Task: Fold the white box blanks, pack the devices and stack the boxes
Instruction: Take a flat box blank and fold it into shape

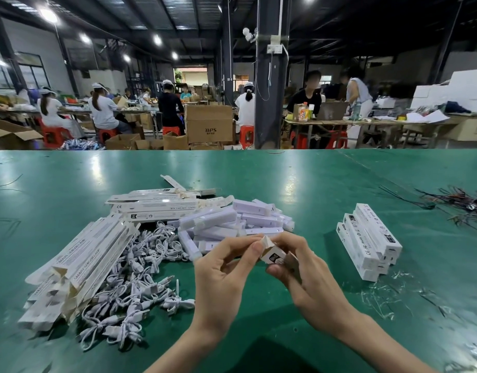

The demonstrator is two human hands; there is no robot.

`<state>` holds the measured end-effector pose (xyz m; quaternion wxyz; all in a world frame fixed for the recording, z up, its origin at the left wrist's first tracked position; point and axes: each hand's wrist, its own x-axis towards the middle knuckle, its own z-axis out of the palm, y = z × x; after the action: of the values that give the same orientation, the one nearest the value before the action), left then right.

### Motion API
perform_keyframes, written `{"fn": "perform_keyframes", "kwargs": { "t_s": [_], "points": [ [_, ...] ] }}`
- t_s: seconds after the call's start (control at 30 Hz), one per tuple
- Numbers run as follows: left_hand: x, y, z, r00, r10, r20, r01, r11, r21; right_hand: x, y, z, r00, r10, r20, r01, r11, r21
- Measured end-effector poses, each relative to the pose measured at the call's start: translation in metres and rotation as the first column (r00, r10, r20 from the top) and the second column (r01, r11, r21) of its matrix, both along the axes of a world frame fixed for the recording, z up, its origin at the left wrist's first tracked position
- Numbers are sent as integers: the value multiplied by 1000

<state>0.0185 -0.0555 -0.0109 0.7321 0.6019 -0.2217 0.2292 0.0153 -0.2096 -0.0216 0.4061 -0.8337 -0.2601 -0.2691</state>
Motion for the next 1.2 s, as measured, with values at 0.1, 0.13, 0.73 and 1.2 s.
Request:
{"fn": "perform_keyframes", "kwargs": {
  "t_s": [0.1,0.13,0.73,1.2],
  "points": [
    [0,-1,-1,1000,-7,-12,7,1000,-19,-1,1,-1,999,-24,40,26,998,-50],
    [0,-1,-1,1000,-7,-19,6,1000,-22,-1,2,-1,997,-31,67,36,997,-69],
    [-3,-5,-5,998,30,-55,-32,999,-39,-5,9,-1,949,-90,302,162,961,-223],
    [-3,-8,-11,997,-52,-55,50,998,-44,-1,9,-3,941,-119,318,197,954,-226]
  ]
}}
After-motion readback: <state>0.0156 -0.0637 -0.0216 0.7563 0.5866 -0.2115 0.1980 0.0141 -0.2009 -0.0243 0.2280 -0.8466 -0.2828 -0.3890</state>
